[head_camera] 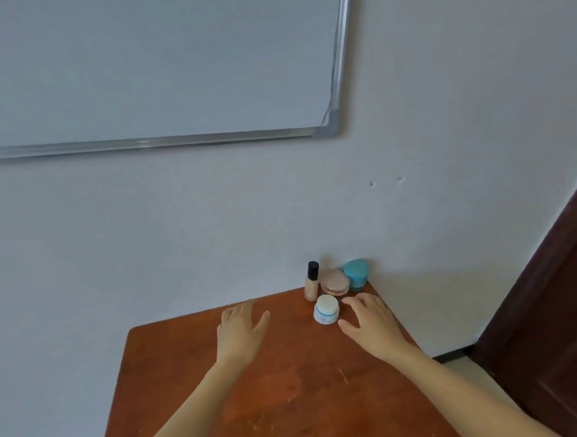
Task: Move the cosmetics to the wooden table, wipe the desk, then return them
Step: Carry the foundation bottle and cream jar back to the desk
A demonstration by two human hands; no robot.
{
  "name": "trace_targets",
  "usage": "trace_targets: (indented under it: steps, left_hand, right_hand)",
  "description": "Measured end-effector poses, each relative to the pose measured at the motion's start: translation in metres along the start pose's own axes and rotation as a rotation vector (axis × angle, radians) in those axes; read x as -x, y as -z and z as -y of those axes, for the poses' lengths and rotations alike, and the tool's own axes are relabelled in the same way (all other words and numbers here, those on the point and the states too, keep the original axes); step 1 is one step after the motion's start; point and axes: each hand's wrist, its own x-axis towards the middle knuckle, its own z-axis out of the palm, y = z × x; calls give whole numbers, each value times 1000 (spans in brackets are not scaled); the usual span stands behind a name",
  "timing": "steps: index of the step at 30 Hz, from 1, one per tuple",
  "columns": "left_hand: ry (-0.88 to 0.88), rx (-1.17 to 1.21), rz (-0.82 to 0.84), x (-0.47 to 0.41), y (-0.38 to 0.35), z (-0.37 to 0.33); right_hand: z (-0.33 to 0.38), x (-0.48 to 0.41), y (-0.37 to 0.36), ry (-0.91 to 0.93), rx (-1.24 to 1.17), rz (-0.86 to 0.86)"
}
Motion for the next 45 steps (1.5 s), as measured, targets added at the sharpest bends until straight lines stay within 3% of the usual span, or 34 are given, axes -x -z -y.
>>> trace_targets:
  steps: [11, 21, 26, 32, 45]
  left_hand:
    - [78, 116, 259, -85, -70, -11]
    - [116, 266, 363, -133, -113, -36]
    - [146, 347, 368, -150, -131, -35]
    - [75, 327, 470, -162, -141, -29]
    - [140, 350, 312, -115, -104, -12]
  right_hand:
    - [-22, -52, -65, -165, -162, 159]
    - [-42, -95, -109, -75, -368, 101]
    - [-43, -102, -129, -40, -389, -62]
    - [-48, -104, -130, -25, -440, -83]
    - [-40, -98, -107, 11, -477, 2]
